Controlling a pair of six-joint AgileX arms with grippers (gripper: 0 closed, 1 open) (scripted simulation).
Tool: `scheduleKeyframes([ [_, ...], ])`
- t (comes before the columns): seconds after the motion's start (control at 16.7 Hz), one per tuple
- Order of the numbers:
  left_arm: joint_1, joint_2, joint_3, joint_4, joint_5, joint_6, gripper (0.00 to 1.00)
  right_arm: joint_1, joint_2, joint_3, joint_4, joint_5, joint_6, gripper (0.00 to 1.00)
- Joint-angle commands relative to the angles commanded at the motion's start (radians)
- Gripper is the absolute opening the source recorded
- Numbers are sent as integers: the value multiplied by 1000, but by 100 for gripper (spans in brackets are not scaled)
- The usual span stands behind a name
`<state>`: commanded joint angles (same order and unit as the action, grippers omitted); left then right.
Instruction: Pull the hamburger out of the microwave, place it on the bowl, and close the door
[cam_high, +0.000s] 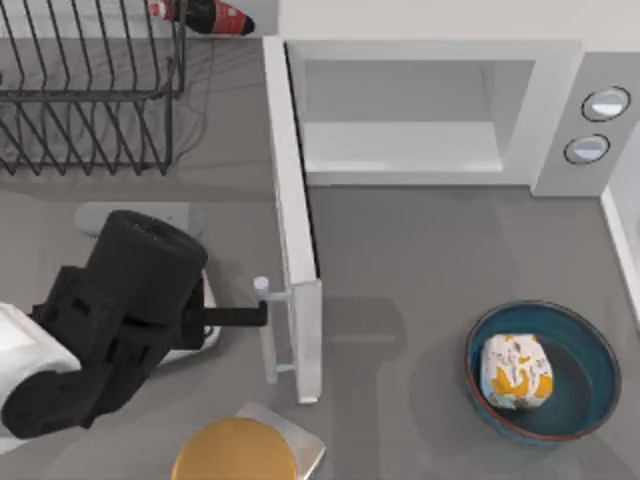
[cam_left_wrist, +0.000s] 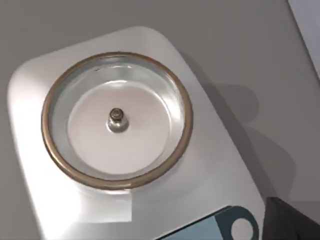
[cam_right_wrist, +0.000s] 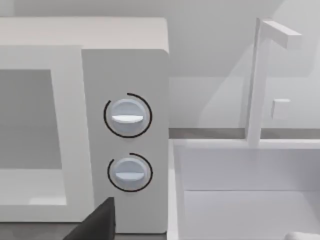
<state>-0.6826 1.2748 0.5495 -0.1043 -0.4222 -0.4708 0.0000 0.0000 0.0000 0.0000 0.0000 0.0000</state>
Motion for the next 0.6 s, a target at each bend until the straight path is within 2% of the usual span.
scheduleKeyframes([
  [0.36, -202, 205, 171, -45, -130, -171, 0, 0, 0, 0, 0, 0, 0, 100],
  [0.6, -246, 248, 209, -55, -159, -209, 0, 0, 0, 0, 0, 0, 0, 100],
])
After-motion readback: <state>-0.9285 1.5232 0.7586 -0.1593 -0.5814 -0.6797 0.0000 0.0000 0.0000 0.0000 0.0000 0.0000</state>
